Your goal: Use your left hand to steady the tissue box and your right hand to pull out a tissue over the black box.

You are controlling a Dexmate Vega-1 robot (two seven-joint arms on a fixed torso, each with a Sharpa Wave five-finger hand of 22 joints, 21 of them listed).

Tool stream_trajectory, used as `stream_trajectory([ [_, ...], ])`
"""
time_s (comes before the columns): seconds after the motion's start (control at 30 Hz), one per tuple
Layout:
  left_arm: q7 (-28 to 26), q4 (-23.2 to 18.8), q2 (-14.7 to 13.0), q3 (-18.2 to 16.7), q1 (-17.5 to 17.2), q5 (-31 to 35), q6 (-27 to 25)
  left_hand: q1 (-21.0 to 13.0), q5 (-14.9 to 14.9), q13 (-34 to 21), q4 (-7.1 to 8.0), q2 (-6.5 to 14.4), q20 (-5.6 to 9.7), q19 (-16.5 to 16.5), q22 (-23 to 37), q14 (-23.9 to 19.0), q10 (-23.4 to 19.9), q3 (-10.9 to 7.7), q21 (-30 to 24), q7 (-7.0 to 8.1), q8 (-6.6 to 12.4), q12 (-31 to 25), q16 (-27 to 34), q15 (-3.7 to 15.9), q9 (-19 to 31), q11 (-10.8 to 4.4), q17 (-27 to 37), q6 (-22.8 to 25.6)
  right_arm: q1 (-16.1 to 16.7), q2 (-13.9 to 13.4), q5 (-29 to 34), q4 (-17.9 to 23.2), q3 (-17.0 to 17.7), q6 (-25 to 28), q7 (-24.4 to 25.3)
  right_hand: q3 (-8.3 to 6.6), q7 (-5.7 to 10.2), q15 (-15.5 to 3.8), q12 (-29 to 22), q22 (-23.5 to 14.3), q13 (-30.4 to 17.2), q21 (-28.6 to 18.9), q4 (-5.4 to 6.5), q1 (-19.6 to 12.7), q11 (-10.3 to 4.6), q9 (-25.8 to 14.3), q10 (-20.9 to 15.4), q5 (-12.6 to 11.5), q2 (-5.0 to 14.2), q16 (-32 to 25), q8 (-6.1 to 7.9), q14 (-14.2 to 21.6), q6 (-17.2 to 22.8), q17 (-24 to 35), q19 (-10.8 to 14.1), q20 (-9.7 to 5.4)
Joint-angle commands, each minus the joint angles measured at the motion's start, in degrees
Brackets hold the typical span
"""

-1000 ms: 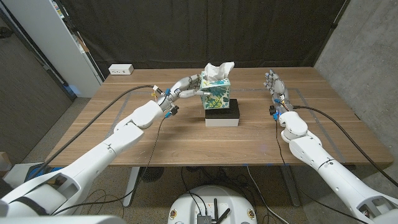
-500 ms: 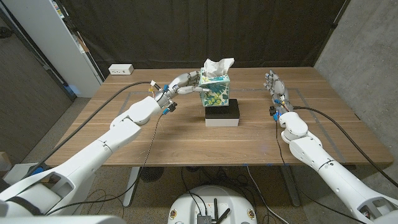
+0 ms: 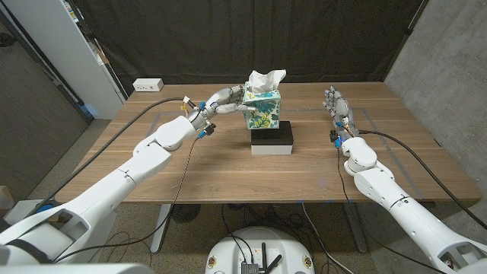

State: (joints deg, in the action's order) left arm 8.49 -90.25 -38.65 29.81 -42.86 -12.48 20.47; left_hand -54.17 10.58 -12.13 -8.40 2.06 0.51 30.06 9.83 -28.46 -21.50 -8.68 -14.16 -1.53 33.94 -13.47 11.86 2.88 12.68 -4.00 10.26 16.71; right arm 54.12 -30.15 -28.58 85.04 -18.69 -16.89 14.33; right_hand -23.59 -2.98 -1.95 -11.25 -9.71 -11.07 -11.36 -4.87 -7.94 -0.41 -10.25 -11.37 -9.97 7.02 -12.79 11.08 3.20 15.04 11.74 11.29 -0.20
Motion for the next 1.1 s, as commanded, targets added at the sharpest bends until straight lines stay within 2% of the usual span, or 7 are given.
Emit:
stream_trajectory([
  [0.03,0.3,0.1,0.0,0.0,0.3,-0.2,-0.3,0.6,-0.1,-0.3,-0.08,0.3,0.45,0.2,0.2,-0.4,-0.3,-0.43,0.3,0.01,0.36,0.2,-0.2,5.72,0.1,-0.18,0.1,0.6,1.6,-0.2,-0.2,1.4,0.7,-0.3,1.0,-0.15,0.08,0.11,0.1,-0.2,-0.1,0.2,-0.43,-0.1,0.14,-0.2,-0.2,-0.3,0.53,0.3,-0.1,0.1,0.4,0.2,0.1,0.15],
  [0.5,0.4,0.1,0.0,0.1,0.3,-0.5,-0.5,0.9,-0.1,-0.4,-0.05,0.4,0.47,0.2,0.3,-0.5,-0.4,-0.68,0.6,-0.07,0.55,0.4,-0.4,5.76,0.1,0.25,0.1,0.9,5.6,-1.1,-0.4,4.7,2.0,-1.1,2.3,-0.21,0.02,0.31,0.1,-0.2,-0.1,0.2,-0.63,-0.3,0.19,-0.2,-0.2,-0.3,0.59,0.3,-0.11,0.1,0.4,0.1,0.0,0.17],
  [1.1,1.3,1.5,0.4,0.3,1.1,-1.1,0.0,1.1,-0.1,-0.5,-0.09,0.5,0.54,0.3,0.3,-0.6,-0.5,-0.94,0.9,-0.12,0.77,0.7,-0.5,5.78,0.1,0.01,0.1,1.3,10.9,-1.8,1.2,10.4,3.6,-1.6,5.2,-0.2,0.05,0.41,0.1,-0.2,-0.1,0.2,-0.79,-0.4,0.23,-0.2,-0.1,-0.4,0.6,0.4,-0.12,0.0,0.3,0.1,0.0,0.16],
])
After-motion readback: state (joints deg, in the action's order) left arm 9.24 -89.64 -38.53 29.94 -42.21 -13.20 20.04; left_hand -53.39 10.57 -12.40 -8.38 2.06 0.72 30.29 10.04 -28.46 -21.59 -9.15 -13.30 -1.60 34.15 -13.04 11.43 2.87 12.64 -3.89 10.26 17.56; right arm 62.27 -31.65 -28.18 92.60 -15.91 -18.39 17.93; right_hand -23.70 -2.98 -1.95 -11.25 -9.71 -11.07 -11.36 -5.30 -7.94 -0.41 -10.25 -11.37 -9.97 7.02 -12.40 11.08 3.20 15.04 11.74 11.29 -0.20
